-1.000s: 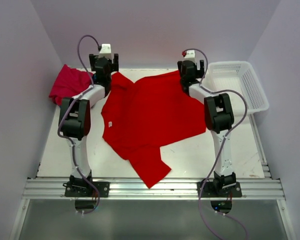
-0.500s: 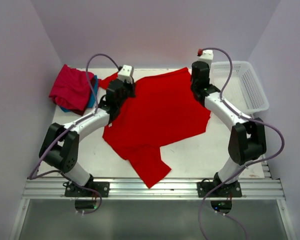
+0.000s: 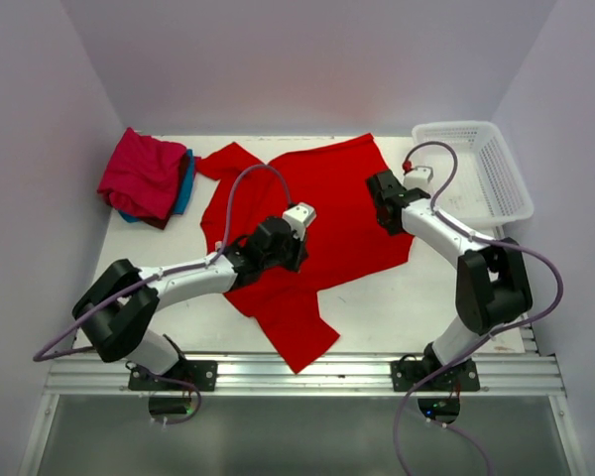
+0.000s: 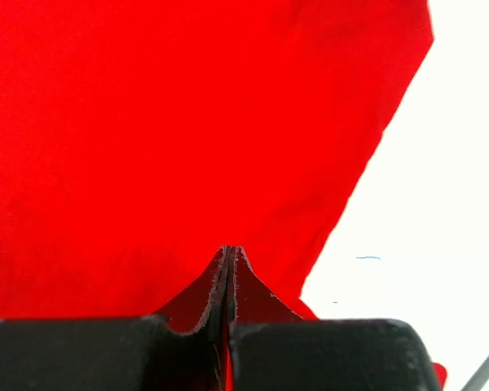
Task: Fold and stack the t-shirts
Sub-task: Flatten out the tshirt
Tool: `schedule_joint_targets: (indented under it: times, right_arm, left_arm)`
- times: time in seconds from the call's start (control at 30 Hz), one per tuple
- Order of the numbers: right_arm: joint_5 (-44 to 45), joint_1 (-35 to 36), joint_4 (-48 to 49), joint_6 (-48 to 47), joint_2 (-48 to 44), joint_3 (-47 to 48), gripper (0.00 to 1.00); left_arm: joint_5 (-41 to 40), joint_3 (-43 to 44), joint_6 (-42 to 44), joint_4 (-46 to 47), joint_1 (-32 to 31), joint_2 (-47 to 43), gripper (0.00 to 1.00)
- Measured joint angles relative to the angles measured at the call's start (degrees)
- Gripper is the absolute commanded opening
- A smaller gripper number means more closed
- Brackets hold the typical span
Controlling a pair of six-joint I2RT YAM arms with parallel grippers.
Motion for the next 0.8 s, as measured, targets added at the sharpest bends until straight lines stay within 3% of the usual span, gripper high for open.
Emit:
schedule_joint_targets:
  times: [0.37, 0.8]
  right_arm:
    - [0.2, -2.8, -5.7, 10.2, 10.9, -2.5, 0.0]
    - [-11.1, -9.3, 2.1, 4.7, 12.0, -1.8, 0.0]
  left_arm:
    - [-2.5, -2.5, -2.6, -1.6, -0.7, -6.0, 0.0]
    - [-5.1, -5.0, -3.0, -2.6, -0.7, -9.9, 0.0]
